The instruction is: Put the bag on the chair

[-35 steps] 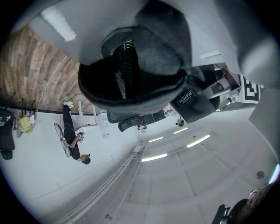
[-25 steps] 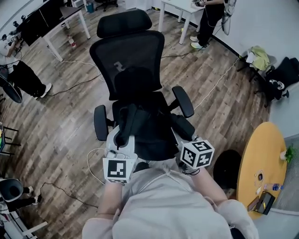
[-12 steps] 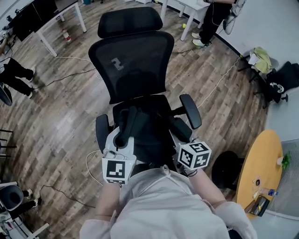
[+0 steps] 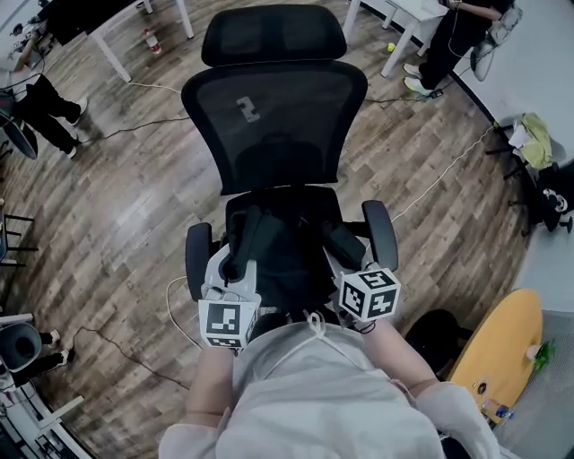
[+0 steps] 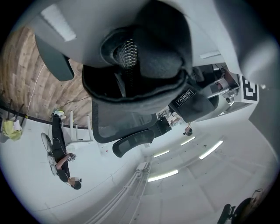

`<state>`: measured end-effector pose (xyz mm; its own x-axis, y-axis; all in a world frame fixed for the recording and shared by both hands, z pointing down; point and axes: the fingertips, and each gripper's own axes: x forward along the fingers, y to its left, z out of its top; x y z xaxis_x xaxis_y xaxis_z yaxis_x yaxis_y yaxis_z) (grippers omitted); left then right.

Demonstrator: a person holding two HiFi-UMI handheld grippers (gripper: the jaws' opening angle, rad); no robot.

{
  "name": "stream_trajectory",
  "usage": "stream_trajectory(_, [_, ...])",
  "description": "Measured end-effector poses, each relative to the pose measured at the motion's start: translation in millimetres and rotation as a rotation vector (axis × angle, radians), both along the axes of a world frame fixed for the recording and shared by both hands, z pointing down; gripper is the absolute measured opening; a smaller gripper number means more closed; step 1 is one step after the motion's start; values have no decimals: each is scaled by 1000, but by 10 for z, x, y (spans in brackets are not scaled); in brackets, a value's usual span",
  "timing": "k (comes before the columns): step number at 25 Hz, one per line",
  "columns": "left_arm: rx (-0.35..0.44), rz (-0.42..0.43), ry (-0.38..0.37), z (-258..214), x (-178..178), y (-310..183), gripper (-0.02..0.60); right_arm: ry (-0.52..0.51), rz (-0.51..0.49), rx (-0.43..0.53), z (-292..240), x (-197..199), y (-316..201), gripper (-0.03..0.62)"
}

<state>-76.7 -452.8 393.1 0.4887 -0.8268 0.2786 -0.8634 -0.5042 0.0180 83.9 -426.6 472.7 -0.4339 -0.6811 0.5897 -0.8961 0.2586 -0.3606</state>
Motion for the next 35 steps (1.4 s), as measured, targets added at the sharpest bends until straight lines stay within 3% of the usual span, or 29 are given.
stream_trajectory(14, [-236,-91,-52,1653,3,-716,25,60,-100,-129,1437,163,-848,26])
stream_trajectory(22, [-404,-128,-69,2614,-23,-1005,25,98,-55,-206,2268,265,-1119,28])
stream_trajectory(35, [-512,-110,-102,3408,-29,-1119,25,95,20,-278,3030,375,-1226,28])
